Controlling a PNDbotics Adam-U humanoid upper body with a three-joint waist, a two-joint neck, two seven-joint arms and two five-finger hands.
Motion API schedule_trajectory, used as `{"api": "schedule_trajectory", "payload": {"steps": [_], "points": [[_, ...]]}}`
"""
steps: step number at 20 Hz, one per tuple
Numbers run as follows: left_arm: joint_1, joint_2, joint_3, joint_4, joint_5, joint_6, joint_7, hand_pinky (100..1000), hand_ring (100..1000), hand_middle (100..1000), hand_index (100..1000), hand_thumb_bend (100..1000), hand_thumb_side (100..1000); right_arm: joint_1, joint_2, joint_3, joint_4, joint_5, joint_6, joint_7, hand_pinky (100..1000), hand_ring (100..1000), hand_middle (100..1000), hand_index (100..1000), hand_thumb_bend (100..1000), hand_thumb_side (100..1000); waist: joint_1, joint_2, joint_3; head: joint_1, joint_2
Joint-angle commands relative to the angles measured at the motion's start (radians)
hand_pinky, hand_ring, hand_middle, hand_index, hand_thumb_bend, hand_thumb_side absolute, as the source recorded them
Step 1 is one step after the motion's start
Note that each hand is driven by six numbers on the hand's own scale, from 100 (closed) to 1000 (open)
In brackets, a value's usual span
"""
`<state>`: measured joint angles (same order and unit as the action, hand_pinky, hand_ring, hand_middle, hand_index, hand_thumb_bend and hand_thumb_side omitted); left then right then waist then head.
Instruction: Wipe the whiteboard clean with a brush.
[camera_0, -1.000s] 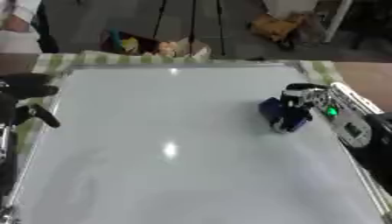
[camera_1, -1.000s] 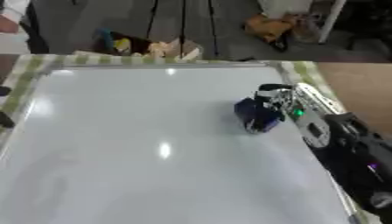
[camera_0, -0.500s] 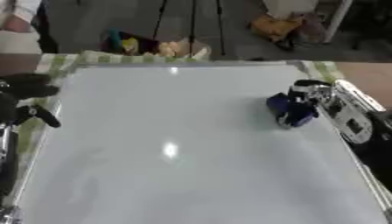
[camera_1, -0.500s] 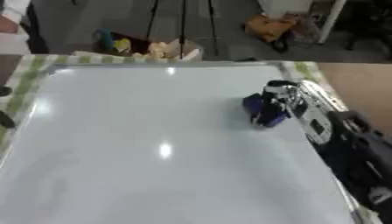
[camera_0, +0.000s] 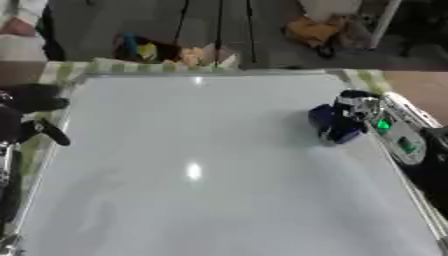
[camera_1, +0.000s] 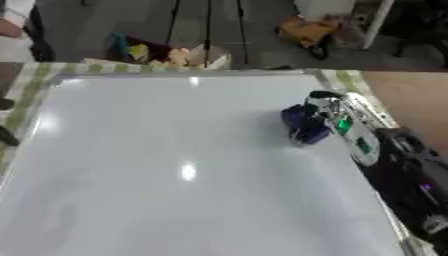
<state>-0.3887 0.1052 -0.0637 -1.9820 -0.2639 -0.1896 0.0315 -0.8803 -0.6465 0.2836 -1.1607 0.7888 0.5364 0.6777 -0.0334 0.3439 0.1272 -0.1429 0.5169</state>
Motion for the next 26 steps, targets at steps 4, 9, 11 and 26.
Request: {"api": "schedule_trajectory", "payload": {"steps": [4,9,11,26], "points": [[-0.010,0.009,-0.004,-0.018,-0.002,-0.001,-0.003,397,693,689,659,100,932,0.006,-0.036,0.005,-0.005,0.016,0.023,0.042,189,402,220,100,100,170,0.000,-0.022,-0.007,0.003,-0.008],[-0.010,0.008,-0.004,-0.018,-0.002,0.000,-0.004,398,694,689,661,100,932,0.027,-0.052,0.041,-0.063,-0.001,-0.013,0.086,194,408,222,100,100,168,-0.001,-0.025,-0.007,0.002,-0.008],[-0.009,0.008,-0.004,-0.018,-0.002,0.000,-0.004,398,694,689,661,100,932,0.033,-0.059,0.050,-0.086,-0.002,-0.020,0.102,194,408,222,100,100,168,-0.002,-0.025,-0.007,0.002,-0.008],[-0.011,0.007,-0.006,-0.018,-0.001,-0.001,-0.005,398,695,689,661,100,931,0.084,-0.102,0.116,-0.338,-0.134,-0.092,0.170,191,392,216,100,100,184,-0.004,-0.031,-0.009,0.001,-0.004]]}}
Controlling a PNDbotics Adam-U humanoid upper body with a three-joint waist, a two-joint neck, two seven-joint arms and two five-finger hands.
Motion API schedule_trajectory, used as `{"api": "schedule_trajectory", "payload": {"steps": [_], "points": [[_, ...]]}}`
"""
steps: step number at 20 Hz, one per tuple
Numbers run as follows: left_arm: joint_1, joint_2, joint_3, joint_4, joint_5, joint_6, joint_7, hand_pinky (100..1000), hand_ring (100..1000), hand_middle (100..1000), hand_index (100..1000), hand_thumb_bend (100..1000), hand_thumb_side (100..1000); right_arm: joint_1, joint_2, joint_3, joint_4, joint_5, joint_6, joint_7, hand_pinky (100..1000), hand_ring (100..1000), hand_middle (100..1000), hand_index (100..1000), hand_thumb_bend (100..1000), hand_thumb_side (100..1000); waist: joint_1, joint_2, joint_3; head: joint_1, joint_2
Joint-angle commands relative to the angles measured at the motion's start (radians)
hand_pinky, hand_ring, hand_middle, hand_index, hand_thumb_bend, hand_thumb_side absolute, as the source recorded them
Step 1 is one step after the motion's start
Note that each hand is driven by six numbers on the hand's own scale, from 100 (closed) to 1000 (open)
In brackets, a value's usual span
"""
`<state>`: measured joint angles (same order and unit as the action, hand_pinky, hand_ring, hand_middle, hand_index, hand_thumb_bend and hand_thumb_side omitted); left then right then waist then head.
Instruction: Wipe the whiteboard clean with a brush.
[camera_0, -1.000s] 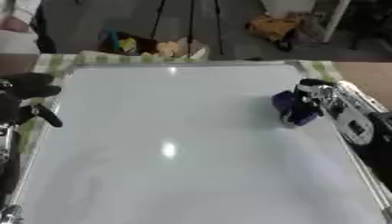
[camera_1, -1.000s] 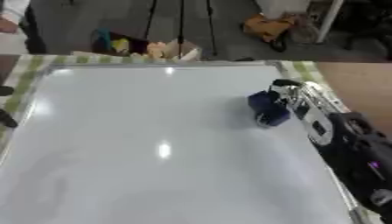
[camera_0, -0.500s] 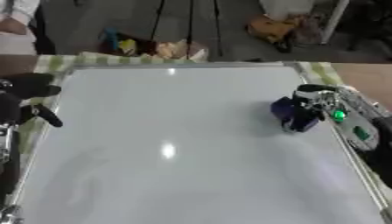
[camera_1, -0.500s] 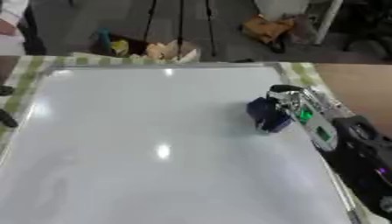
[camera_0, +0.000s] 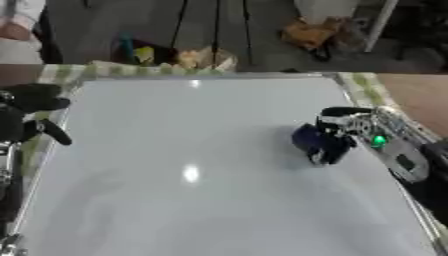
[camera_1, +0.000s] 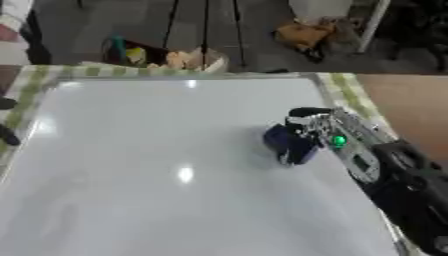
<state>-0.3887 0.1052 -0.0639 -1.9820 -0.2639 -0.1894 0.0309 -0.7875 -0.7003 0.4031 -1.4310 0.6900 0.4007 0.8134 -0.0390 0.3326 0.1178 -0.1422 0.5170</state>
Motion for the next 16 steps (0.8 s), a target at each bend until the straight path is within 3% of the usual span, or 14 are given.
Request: {"api": "schedule_trajectory", "payload": {"steps": [1,5,7,8,10,13,16], "points": [[-0.011,0.008,-0.006,-0.018,-0.001,-0.001,-0.004,398,695,689,661,100,930,-0.006,-0.052,-0.003,-0.092,-0.043,0.048,0.023,232,422,247,120,100,202,0.002,-0.019,0.002,0.001,-0.004],[-0.012,0.008,-0.006,-0.018,-0.001,-0.002,-0.005,399,695,689,661,100,931,0.015,-0.072,0.017,-0.189,-0.079,0.064,0.005,312,476,301,173,100,170,0.000,-0.019,0.003,0.001,-0.004],[-0.013,0.008,-0.006,-0.018,-0.001,-0.002,-0.005,399,695,689,661,100,931,0.025,-0.081,0.023,-0.235,-0.095,0.073,0.021,381,532,375,261,100,175,0.000,-0.018,0.003,0.000,-0.003],[-0.014,0.008,-0.006,-0.018,-0.001,-0.002,-0.005,399,696,689,661,100,931,0.029,-0.086,0.024,-0.258,-0.101,0.076,0.031,436,579,426,364,100,251,0.000,-0.018,0.002,0.000,-0.003],[-0.014,0.008,-0.007,-0.018,-0.001,-0.003,-0.006,399,696,689,661,100,930,0.034,-0.096,0.027,-0.303,-0.107,0.083,0.049,477,620,468,451,100,329,-0.001,-0.018,0.001,0.000,-0.002],[-0.014,0.008,-0.007,-0.018,-0.001,-0.003,-0.007,399,696,690,661,100,930,0.035,-0.104,0.034,-0.343,-0.103,0.093,0.075,519,672,508,523,100,405,-0.002,-0.019,0.003,-0.001,0.001],[-0.014,0.008,-0.008,-0.018,0.000,-0.004,-0.008,399,696,689,662,100,929,0.031,-0.104,0.044,-0.355,-0.103,0.090,0.091,541,698,526,539,100,444,-0.003,-0.021,0.006,-0.001,0.003]]}}
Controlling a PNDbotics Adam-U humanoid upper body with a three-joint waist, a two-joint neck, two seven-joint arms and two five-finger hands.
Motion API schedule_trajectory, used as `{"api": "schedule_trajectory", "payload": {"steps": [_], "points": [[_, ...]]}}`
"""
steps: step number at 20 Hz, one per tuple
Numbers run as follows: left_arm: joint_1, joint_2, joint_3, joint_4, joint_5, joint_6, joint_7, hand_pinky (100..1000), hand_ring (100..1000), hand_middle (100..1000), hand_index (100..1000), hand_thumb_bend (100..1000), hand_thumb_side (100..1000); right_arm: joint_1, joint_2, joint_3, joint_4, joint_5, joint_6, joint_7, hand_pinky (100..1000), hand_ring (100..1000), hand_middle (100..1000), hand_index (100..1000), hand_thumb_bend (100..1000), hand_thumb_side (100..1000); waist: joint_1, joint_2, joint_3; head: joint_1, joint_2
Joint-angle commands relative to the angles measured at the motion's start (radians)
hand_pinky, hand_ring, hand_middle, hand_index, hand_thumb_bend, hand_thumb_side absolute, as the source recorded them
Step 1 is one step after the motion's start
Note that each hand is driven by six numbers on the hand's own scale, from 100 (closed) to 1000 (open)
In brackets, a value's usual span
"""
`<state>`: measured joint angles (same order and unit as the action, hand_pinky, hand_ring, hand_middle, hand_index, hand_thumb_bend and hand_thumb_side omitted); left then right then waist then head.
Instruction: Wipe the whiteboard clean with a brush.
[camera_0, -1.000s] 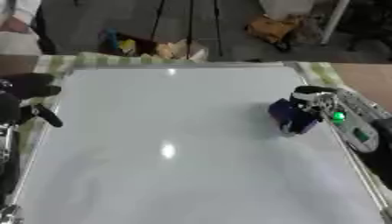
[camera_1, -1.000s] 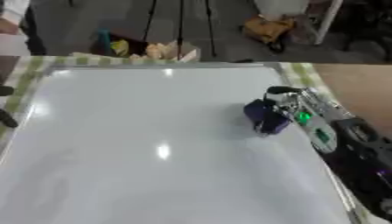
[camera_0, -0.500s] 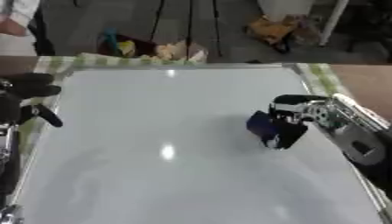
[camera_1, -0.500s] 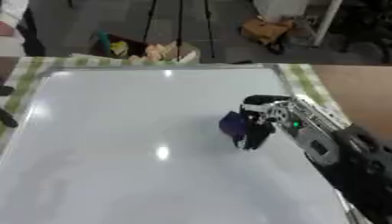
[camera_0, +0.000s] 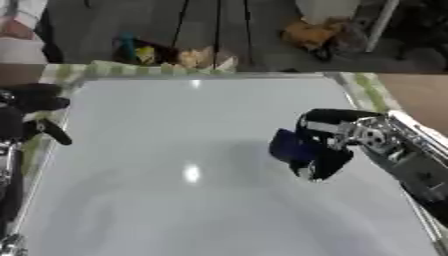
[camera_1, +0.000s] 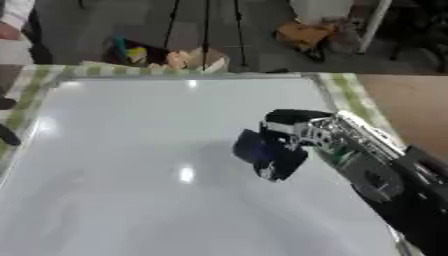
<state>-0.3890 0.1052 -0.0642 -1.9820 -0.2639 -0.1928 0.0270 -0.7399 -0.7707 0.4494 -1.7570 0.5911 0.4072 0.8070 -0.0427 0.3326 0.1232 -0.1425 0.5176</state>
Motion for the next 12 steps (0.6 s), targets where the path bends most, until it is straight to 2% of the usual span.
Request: {"api": "schedule_trajectory", "payload": {"steps": [1,5,7,8,9,12], "points": [[-0.014,0.008,-0.008,-0.018,0.000,0.000,-0.004,399,696,689,662,100,929,-0.020,-0.032,0.002,-0.031,-0.005,0.082,0.099,543,701,528,542,100,449,0.001,-0.022,0.001,-0.002,0.003],[-0.015,0.007,-0.009,-0.018,0.000,-0.001,-0.005,400,697,690,662,100,930,-0.026,-0.023,0.018,-0.024,0.003,0.078,0.100,575,743,578,596,100,558,0.001,-0.023,0.006,-0.004,0.005],[-0.015,0.007,-0.009,-0.018,0.000,-0.001,-0.005,399,697,690,663,100,926,-0.027,-0.021,0.020,-0.021,0.011,0.077,0.100,590,760,596,622,100,577,0.001,-0.023,0.006,-0.004,0.007],[-0.016,0.007,-0.009,-0.018,0.000,-0.001,-0.005,399,697,690,663,100,929,-0.028,-0.019,0.021,-0.019,0.016,0.078,0.100,590,760,596,622,100,617,0.001,-0.023,0.007,-0.005,0.007],[-0.016,0.007,-0.009,-0.018,0.000,-0.001,-0.006,399,697,690,663,100,928,-0.030,-0.018,0.024,-0.017,0.021,0.078,0.100,613,784,632,663,100,687,0.000,-0.023,0.008,-0.006,0.007],[-0.017,0.007,-0.010,-0.018,0.001,-0.001,-0.007,399,697,690,663,100,927,-0.034,-0.012,0.034,-0.004,0.027,0.075,0.100,623,801,655,690,100,761,0.000,-0.023,0.012,-0.007,0.009]]}}
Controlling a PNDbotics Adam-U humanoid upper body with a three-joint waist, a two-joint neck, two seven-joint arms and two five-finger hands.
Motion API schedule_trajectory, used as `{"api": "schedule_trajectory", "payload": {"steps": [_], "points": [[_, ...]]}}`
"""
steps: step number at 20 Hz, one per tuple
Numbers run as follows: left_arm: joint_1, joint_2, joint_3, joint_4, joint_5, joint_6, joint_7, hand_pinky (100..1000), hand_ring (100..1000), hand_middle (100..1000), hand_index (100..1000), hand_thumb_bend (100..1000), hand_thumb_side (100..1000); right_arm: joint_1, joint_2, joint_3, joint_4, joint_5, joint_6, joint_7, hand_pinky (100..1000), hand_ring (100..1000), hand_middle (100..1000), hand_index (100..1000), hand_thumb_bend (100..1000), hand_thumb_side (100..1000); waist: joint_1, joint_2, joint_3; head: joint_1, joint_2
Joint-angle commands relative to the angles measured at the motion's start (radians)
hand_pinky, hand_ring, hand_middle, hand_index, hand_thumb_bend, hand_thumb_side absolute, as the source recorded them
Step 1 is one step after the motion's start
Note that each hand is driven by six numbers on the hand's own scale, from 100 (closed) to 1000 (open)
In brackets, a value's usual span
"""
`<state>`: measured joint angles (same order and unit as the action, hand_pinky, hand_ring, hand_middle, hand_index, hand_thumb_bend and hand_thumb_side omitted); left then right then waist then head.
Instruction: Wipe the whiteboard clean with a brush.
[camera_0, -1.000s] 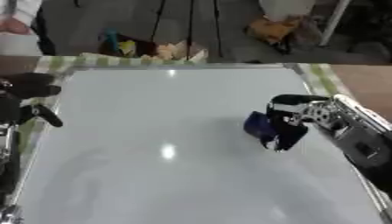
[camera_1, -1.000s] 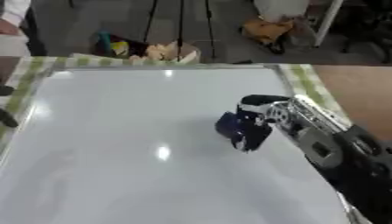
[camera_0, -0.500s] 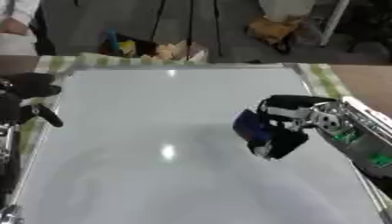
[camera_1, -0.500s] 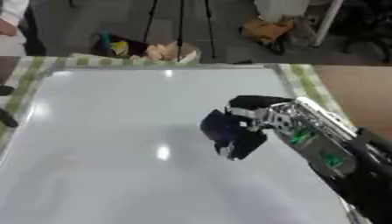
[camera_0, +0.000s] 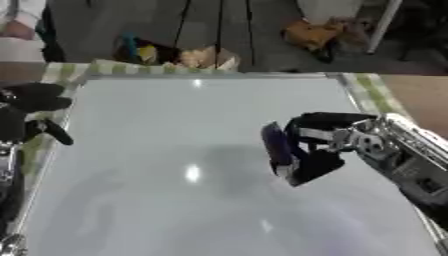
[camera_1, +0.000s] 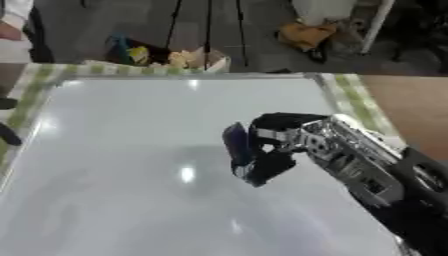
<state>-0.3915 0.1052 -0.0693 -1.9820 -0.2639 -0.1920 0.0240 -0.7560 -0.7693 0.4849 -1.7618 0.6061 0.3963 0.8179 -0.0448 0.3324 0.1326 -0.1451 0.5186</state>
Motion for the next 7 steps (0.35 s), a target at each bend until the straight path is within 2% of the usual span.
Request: {"api": "schedule_trajectory", "payload": {"steps": [1,3,4,5,7], "points": [[-0.015,0.007,-0.005,-0.018,0.001,-0.002,-0.004,399,697,690,663,100,927,-0.019,-0.011,0.000,0.006,0.012,0.084,0.089,628,805,665,698,100,788,0.002,-0.022,0.003,-0.005,0.008],[-0.015,0.007,-0.005,-0.018,0.001,-0.002,-0.005,399,697,690,663,100,927,-0.022,-0.007,0.005,0.018,0.014,0.078,0.089,643,819,687,718,100,849,0.002,-0.022,0.005,-0.005,0.009],[-0.015,0.006,-0.006,-0.018,0.001,-0.002,-0.005,399,697,690,663,100,927,-0.024,-0.004,0.008,0.026,0.013,0.075,0.089,643,819,687,718,100,849,0.002,-0.022,0.006,-0.006,0.009],[-0.015,0.006,-0.006,-0.018,0.001,-0.003,-0.006,399,697,690,663,100,927,-0.025,-0.001,0.012,0.035,0.013,0.070,0.089,660,837,708,745,100,955,0.001,-0.022,0.008,-0.006,0.009],[-0.016,0.006,-0.007,-0.018,0.001,-0.003,-0.007,399,698,690,663,100,927,-0.028,0.003,0.016,0.051,0.014,0.061,0.089,662,840,712,755,100,985,0.002,-0.021,0.011,-0.006,0.008]]}}
